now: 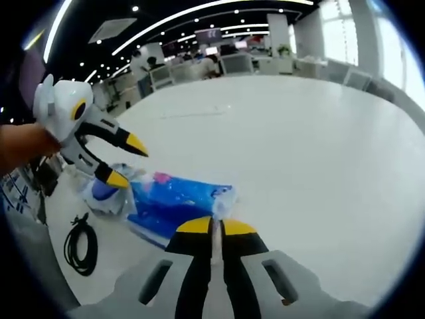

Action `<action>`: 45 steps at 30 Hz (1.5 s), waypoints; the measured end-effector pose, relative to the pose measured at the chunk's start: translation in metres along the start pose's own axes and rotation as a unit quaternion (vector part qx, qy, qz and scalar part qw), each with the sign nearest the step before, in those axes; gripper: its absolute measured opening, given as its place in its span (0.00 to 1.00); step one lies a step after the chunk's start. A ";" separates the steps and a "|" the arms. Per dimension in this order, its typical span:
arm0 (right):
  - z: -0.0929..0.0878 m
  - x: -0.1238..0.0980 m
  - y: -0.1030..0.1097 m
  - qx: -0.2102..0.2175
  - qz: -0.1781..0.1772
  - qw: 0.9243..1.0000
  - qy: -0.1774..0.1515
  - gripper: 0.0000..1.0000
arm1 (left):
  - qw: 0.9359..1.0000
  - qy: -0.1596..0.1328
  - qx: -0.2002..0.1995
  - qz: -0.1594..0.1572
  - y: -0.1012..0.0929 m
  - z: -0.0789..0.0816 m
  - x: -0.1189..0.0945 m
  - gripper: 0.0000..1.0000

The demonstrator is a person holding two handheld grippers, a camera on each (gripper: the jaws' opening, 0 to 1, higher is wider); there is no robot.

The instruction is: Arrange the tabletop items into an orderly group along one side of the table until the central work area is clear of visible clutter.

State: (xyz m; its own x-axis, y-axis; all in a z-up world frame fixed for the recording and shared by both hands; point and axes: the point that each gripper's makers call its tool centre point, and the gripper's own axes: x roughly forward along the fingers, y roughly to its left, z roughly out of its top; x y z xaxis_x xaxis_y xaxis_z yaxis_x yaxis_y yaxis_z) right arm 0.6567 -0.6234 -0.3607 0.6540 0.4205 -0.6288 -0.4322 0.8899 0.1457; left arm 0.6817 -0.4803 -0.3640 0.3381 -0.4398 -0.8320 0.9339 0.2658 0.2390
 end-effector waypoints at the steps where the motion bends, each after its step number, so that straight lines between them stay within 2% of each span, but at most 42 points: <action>1: 0.000 0.000 0.000 0.000 0.000 1.000 0.000 0.05 | 1.000 -0.001 -0.001 -0.001 0.000 0.000 -0.001 0.34; 11: 0.002 -0.003 0.001 -0.005 -0.002 1.000 -0.003 0.07 | 1.000 -0.009 -0.007 0.010 0.009 0.002 -0.011 0.35; 22: 0.008 -0.013 0.006 -0.016 -0.004 1.000 -0.016 0.26 | 0.999 -0.021 -0.029 0.008 0.005 0.008 -0.023 0.41; 26: 0.010 -0.017 0.009 -0.020 -0.003 1.000 -0.020 0.36 | 0.997 -0.039 -0.058 -0.010 -0.004 0.014 -0.026 0.51; 29: 0.013 -0.021 0.013 -0.025 0.000 0.999 -0.026 0.41 | 0.997 -0.044 -0.058 -0.019 -0.010 0.016 -0.030 0.58; 33: 0.016 -0.025 0.020 -0.036 0.007 0.999 -0.027 0.50 | 0.995 -0.055 -0.068 -0.044 -0.023 0.020 -0.035 0.73; 37: 0.020 -0.030 0.032 -0.050 0.020 0.998 -0.034 0.59 | 0.993 -0.067 -0.069 -0.062 -0.034 0.020 -0.043 0.81; 40: 0.024 -0.033 0.041 -0.057 0.034 0.997 -0.044 0.72 | 0.990 -0.081 -0.078 -0.079 -0.043 0.021 -0.049 0.89; 45: 0.024 -0.037 0.057 -0.064 0.060 0.995 -0.051 0.88 | 0.987 -0.097 -0.082 -0.096 -0.056 0.020 -0.062 0.95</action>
State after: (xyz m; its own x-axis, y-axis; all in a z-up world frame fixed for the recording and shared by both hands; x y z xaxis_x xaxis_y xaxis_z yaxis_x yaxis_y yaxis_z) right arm 0.6233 -0.5837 -0.3107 0.6497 0.5439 -0.5311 -0.5823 0.8052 0.1122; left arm 0.6106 -0.4850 -0.3156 0.1873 -0.6470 -0.7392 0.9571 0.2894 -0.0108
